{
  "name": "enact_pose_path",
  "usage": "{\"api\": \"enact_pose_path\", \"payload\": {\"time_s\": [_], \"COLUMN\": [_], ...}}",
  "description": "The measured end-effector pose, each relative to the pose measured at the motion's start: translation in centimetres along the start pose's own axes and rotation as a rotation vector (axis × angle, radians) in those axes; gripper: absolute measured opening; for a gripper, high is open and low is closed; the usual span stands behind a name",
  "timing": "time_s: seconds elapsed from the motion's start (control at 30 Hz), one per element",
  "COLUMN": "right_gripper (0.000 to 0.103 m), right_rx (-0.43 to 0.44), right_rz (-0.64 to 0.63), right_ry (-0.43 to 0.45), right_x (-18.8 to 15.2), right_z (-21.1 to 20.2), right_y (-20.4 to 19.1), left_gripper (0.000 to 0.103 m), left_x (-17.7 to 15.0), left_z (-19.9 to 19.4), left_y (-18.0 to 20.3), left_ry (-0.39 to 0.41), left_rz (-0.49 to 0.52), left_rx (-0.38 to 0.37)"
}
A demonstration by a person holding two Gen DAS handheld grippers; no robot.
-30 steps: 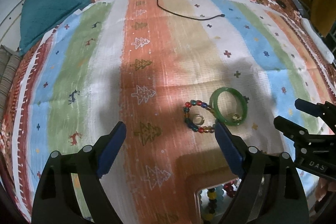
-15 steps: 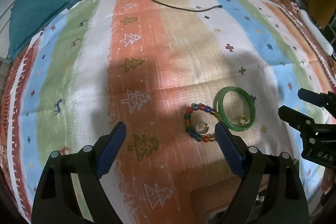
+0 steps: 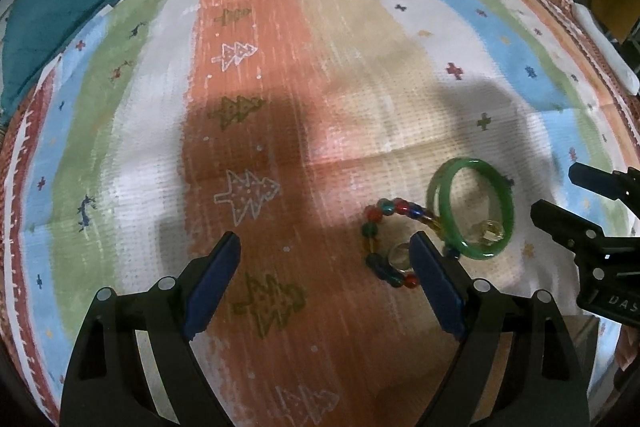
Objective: Organize jewelry
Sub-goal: 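Move both open tools toward the green bangle and multicolour bracelet, then grasp the multicolour bead bracelet with the left tool while the right tool grasps the green bangle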
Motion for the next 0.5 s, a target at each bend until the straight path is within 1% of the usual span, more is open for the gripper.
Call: {"api": "enact_pose_path", "payload": {"time_s": [0.23,0.27,0.37,0.5], "right_gripper": [0.073,0.073,0.073,0.073], "right_rx": [-0.013,-0.013,-0.019,-0.035], "right_rz": [-0.011,-0.012,-0.01,-0.017], "right_ry": [-0.03,-0.031,-0.037,-0.025], "right_x": [0.4,0.4,0.6,0.8], "right_z": [1.5,1.6,2.1,2.5], "right_y": [-0.2,-0.2,0.0,0.1], "left_gripper": [0.085,0.085,0.085,0.085], "left_x": [0.7,0.7,0.9,1.1], "left_z": [1.5,1.7,2.2,2.2], "left_y": [0.1,0.1,-0.2,-0.1], "left_ry": [-0.019,-0.018,-0.023,-0.008], "left_rz": [0.012,0.024,0.017,0.026], "left_rx": [-0.025,-0.019,-0.012,0.0]}}
Point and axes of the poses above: each gripper's, at about its wrist camera, not at the fingertips, and z roughly the way its jaws point, y to its right, x to its top, the point moved 4 cm from there along z, roughly the way its jaws point, and after that the axes turned 7 degrees about -y, right-handed, at the moved point
